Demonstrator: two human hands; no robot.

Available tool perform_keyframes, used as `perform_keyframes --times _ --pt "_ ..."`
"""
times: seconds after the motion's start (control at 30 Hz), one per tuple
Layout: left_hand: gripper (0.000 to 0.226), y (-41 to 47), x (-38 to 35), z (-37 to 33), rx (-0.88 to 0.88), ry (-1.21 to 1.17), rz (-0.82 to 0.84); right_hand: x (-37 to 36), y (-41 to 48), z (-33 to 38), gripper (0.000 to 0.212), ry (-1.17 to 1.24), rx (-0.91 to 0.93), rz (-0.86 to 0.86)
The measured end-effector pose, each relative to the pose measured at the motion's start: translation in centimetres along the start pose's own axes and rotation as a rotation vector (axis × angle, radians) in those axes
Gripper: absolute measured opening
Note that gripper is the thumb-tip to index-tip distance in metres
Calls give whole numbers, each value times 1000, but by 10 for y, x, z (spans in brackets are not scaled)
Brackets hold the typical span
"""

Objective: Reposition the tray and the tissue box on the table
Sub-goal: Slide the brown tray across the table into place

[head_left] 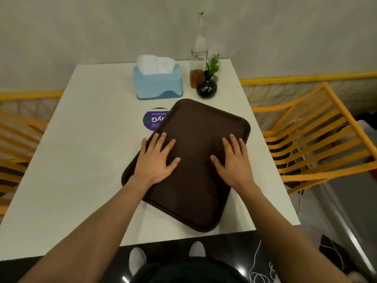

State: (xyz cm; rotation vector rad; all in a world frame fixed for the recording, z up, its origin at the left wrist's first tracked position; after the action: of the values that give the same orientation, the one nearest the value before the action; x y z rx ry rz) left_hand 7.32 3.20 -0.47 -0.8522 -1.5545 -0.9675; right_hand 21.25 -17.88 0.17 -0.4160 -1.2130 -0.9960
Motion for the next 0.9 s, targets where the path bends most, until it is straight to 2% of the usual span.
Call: perform_keyframes --times 0.03,0.2,0.5,0.7,0.9 --pt "77 -3 -5 0 22 15 39 -4 -3 -5 75 -11 -20 27" --pt "78 -12 -12 5 62 40 12 -15 -11 -18 70 13 -35 40" --pt "74 -56 -5 10 240 80 -66 -26 8 -3 71 -17 185 114" --pt "76 -86 0 23 357 118 -42 -37 14 19 71 10 309 149" --pt "55 -104 28 43 448 98 -147 -39 22 40 62 95 358 199"
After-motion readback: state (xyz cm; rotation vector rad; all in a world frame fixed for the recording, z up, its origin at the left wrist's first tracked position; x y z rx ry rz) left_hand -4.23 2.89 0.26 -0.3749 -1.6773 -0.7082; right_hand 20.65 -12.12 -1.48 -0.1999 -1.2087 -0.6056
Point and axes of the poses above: each hand's wrist, its own y-axis towards the middle knuckle, its own x-axis out of the back of the hand, z = x × y, the point moved 8 cm from there along y, towards the middle knuckle, and after that the axes turned 12 degrees about -z, right-handed, at the moved point
